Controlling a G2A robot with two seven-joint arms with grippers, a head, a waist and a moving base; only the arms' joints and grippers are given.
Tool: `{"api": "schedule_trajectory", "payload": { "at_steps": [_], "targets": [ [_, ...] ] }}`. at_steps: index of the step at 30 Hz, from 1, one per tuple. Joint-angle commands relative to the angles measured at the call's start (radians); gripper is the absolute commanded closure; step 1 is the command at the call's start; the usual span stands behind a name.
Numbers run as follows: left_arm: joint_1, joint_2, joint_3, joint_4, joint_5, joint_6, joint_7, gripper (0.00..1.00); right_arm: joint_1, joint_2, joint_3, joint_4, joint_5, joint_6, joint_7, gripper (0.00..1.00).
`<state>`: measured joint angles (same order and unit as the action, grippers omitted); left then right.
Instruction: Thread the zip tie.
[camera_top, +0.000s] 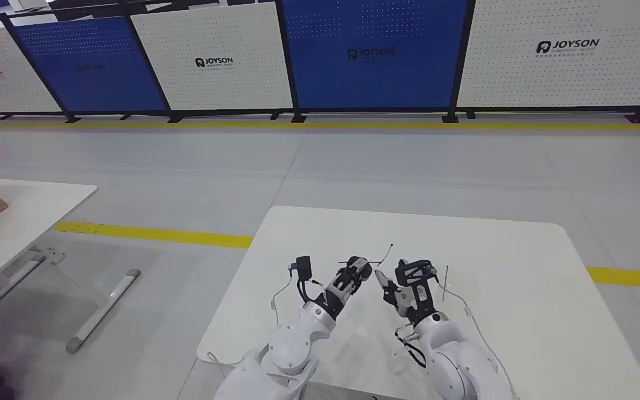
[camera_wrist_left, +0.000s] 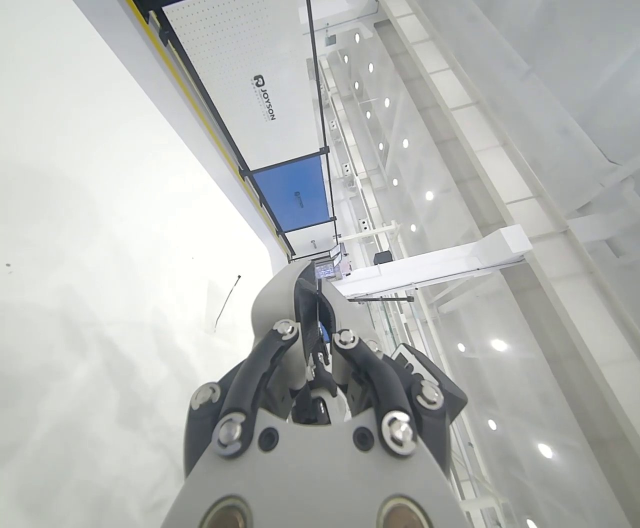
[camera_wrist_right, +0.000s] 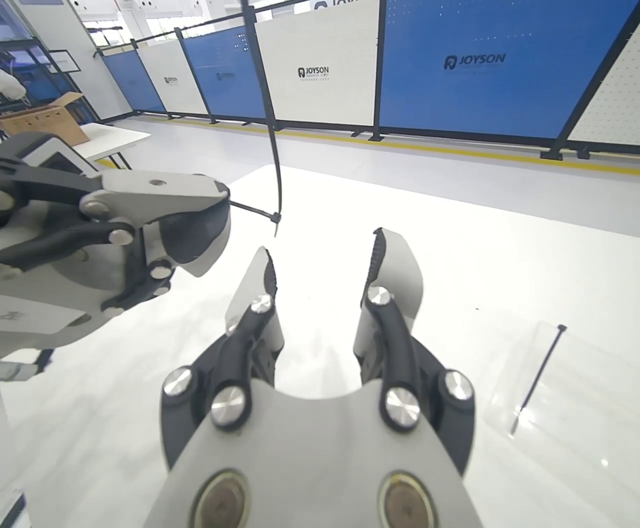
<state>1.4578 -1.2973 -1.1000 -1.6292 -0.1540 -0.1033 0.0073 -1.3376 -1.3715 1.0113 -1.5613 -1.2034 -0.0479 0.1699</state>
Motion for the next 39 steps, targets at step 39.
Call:
{"api": "schedule_trajectory", "payload": {
  "at_steps": [39],
  "targets": [
    [0.009, -0.008, 0.023, -0.015, 0.033, 0.016, 0.009, 1.0, -0.002, 0.001, 0.018, -0.013, 0.051, -0.065, 0.023, 0.82]
  ]
}}
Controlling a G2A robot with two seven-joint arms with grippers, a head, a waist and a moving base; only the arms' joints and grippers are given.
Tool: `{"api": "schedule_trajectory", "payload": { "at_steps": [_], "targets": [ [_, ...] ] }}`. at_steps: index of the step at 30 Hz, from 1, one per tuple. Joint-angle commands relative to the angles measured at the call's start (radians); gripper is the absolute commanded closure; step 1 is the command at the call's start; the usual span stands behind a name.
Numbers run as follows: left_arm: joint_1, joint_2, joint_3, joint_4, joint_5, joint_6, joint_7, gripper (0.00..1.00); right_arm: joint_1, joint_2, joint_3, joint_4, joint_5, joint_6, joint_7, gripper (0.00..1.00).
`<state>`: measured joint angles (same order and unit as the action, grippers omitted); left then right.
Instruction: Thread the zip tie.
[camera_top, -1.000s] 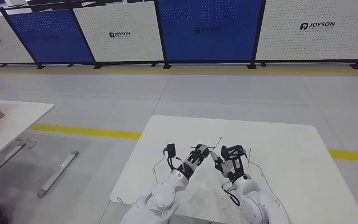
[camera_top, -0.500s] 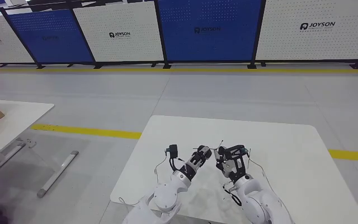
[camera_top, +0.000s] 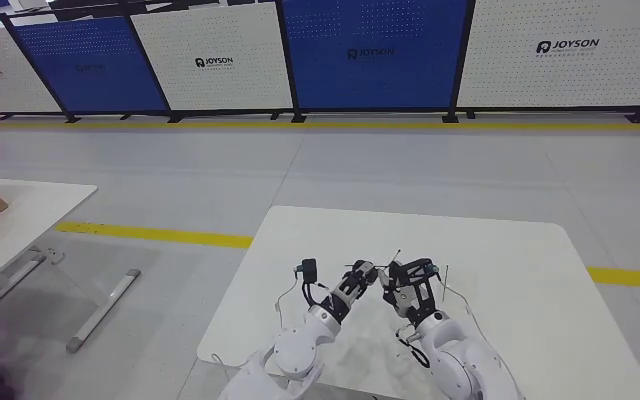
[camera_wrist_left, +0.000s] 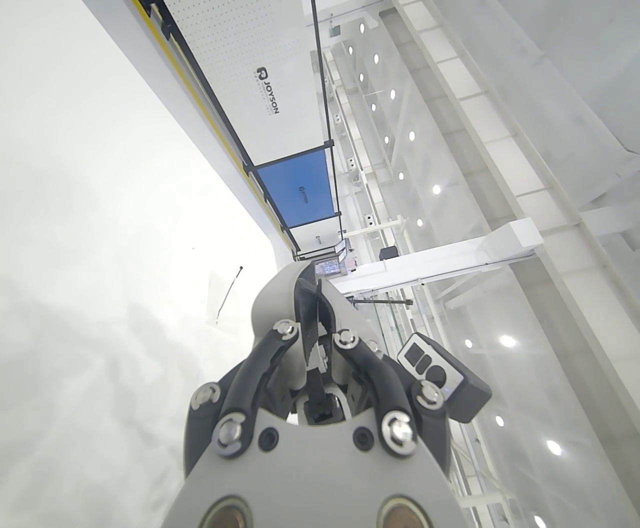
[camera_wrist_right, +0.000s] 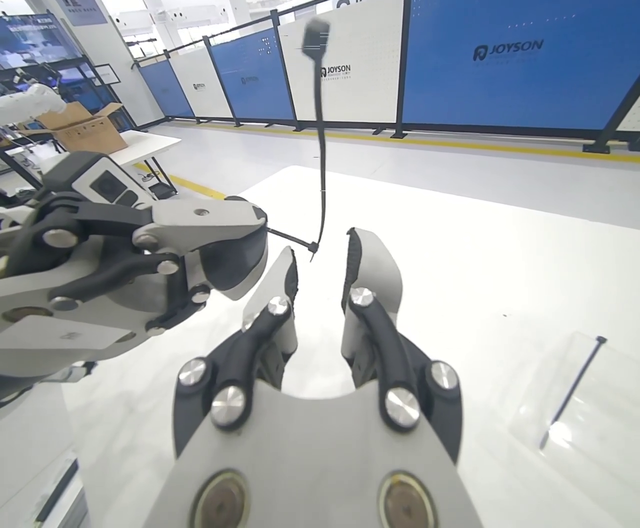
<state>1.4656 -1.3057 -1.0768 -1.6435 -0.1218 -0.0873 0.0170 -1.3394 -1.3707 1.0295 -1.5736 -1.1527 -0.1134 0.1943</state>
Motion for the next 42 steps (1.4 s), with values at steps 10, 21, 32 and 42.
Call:
{"api": "schedule_trajectory", "payload": {
  "at_steps": [10, 21, 32, 42],
  "targets": [
    [0.007, 0.0, -0.001, -0.004, 0.008, -0.003, -0.007, 1.0, -0.002, -0.001, -0.003, 0.0, -0.003, 0.004, -0.001, 0.82],
    [0.01, -0.001, -0.003, -0.004, 0.006, -0.01, 0.0, 1.0, -0.001, -0.002, -0.006, 0.004, -0.008, 0.004, -0.007, 1.0],
    [0.022, -0.002, -0.008, -0.015, 0.001, -0.047, 0.009, 1.0, 0.002, -0.003, -0.009, 0.019, 0.0, -0.01, -0.003, 1.0],
    [0.033, -0.002, -0.011, -0.031, -0.008, -0.084, -0.001, 1.0, 0.005, -0.004, -0.007, 0.032, 0.02, -0.022, -0.003, 1.0]
  ]
}}
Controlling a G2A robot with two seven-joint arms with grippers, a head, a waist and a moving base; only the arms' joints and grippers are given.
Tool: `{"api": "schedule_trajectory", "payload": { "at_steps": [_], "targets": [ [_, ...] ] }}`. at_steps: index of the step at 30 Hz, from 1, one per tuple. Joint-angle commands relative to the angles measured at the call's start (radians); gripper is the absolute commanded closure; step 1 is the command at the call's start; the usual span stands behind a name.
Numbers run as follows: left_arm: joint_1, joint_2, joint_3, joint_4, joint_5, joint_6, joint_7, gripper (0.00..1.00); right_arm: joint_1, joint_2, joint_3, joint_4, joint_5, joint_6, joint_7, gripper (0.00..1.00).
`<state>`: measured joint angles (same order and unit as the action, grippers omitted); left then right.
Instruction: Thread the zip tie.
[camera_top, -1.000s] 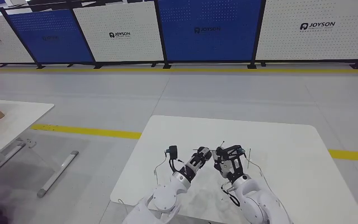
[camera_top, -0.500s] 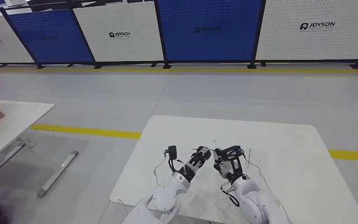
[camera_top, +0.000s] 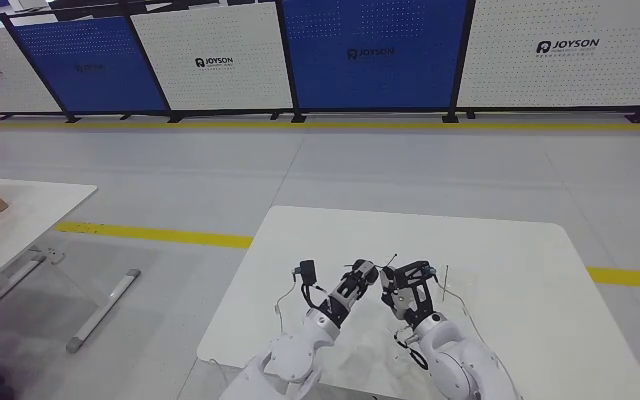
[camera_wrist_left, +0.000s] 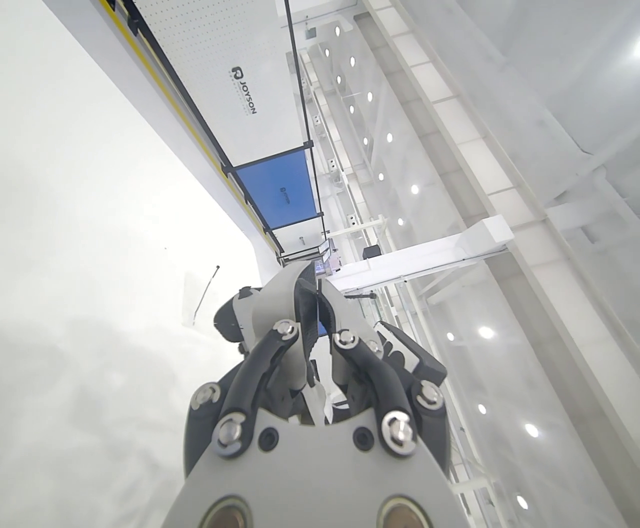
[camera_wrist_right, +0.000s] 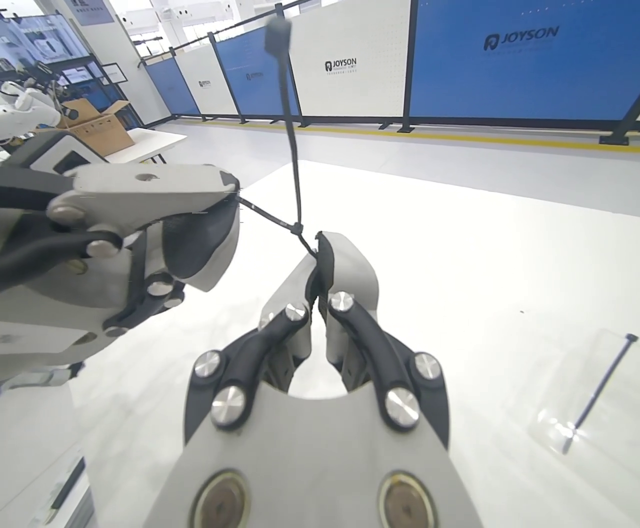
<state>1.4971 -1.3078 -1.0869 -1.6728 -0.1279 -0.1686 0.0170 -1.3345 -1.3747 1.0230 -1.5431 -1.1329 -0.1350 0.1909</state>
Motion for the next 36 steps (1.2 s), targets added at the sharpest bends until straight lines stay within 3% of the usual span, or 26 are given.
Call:
{"api": "schedule_trajectory", "payload": {
  "at_steps": [1, 23, 36],
  "targets": [
    [0.002, 0.0, -0.001, -0.004, -0.002, -0.006, -0.002, 1.0, 0.001, 0.0, 0.0, 0.002, 0.0, -0.002, 0.0, 1.0],
    [0.033, 0.002, -0.011, -0.059, 0.032, -0.032, 0.013, 1.0, 0.001, -0.001, -0.002, 0.043, 0.018, -0.015, 0.007, 1.0],
    [0.043, 0.003, -0.015, -0.072, 0.039, -0.035, 0.018, 1.0, -0.001, 0.001, -0.001, 0.046, 0.014, -0.013, 0.009, 1.0]
  ]
}}
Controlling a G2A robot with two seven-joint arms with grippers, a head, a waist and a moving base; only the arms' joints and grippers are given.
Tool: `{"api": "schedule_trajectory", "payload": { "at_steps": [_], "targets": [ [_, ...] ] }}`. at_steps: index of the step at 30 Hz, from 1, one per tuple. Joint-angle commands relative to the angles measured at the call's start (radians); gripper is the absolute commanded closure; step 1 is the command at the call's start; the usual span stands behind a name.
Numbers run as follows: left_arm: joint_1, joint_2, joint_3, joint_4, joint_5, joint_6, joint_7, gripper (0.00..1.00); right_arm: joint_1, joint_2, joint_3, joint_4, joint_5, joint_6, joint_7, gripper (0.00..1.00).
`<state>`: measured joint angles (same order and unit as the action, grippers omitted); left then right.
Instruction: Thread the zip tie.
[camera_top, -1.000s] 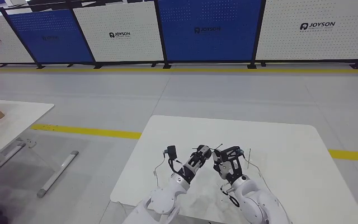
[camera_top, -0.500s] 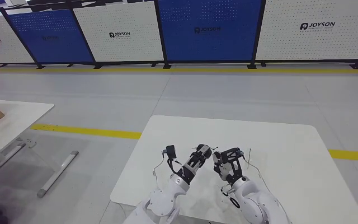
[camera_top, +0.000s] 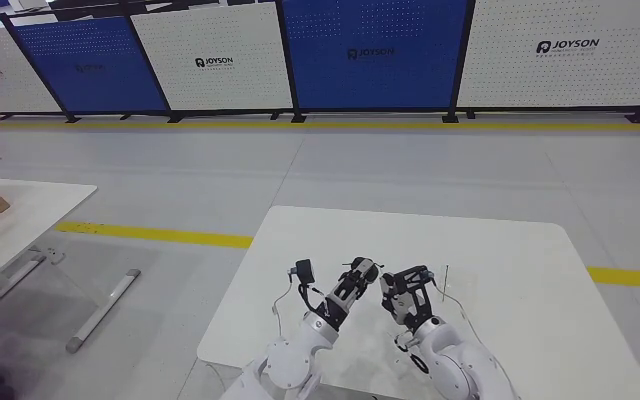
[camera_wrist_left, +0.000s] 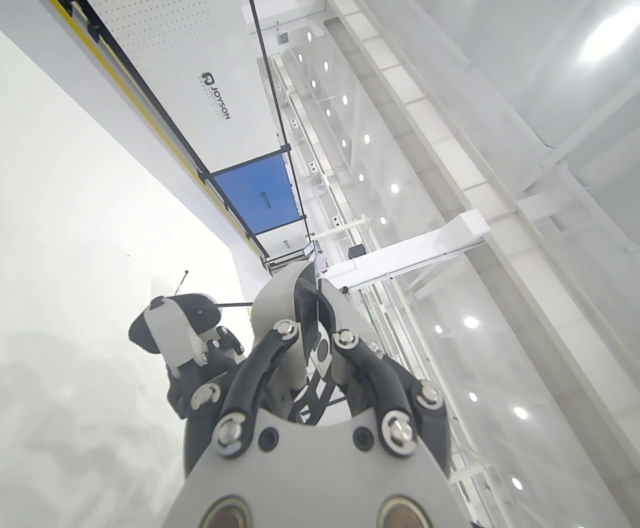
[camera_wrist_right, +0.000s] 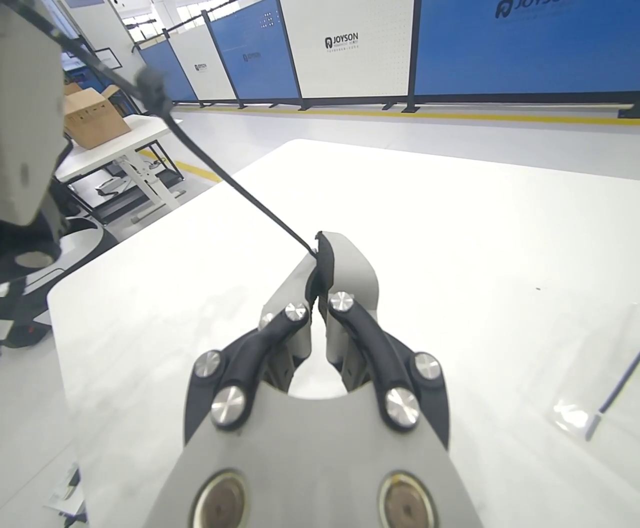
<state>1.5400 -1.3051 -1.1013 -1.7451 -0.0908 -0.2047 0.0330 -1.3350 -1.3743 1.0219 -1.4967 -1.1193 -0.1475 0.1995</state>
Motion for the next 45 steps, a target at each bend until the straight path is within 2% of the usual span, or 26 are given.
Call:
{"api": "schedule_trajectory", "payload": {
  "at_steps": [1, 2, 3, 7, 14, 22, 24, 38, 42, 45],
  "targets": [
    [0.0, 0.0, 0.0, 0.001, 0.006, 0.004, 0.005, 1.0, -0.001, 0.0, 0.001, -0.002, 0.0, -0.001, -0.001, 0.84],
    [-0.002, 0.0, -0.001, 0.005, 0.017, 0.011, 0.016, 1.0, -0.002, 0.001, 0.003, -0.005, 0.002, 0.0, -0.004, 0.09],
    [-0.004, -0.001, 0.0, 0.01, 0.029, 0.017, 0.027, 1.0, -0.004, 0.001, 0.006, -0.01, 0.006, 0.002, -0.011, 0.0],
    [-0.018, -0.005, 0.007, 0.035, 0.048, 0.038, 0.064, 1.0, -0.023, 0.004, 0.03, -0.04, 0.011, 0.016, -0.047, 0.0],
    [-0.042, -0.012, 0.001, 0.087, 0.024, 0.044, 0.108, 1.0, -0.103, 0.018, 0.131, -0.125, 0.065, 0.044, -0.153, 0.0],
    [-0.056, -0.017, -0.004, 0.12, 0.019, 0.064, 0.138, 1.0, -0.215, 0.025, 0.283, -0.178, 0.343, 0.003, -0.326, 0.0],
    [-0.059, -0.02, -0.003, 0.124, 0.006, 0.069, 0.157, 1.0, -0.226, 0.026, 0.305, -0.177, 0.399, -0.014, -0.325, 0.0],
    [-0.059, -0.02, -0.003, 0.124, 0.006, 0.069, 0.157, 1.0, -0.227, 0.026, 0.307, -0.176, 0.403, -0.017, -0.321, 0.0],
    [-0.07, -0.023, -0.009, 0.138, 0.023, 0.081, 0.193, 1.0, -0.227, 0.026, 0.31, -0.177, 0.408, -0.014, -0.323, 0.0],
    [-0.076, -0.025, -0.014, 0.147, 0.029, 0.088, 0.216, 1.0, -0.239, 0.025, 0.34, -0.191, 0.463, 0.0, -0.358, 0.0]
  ]
}}
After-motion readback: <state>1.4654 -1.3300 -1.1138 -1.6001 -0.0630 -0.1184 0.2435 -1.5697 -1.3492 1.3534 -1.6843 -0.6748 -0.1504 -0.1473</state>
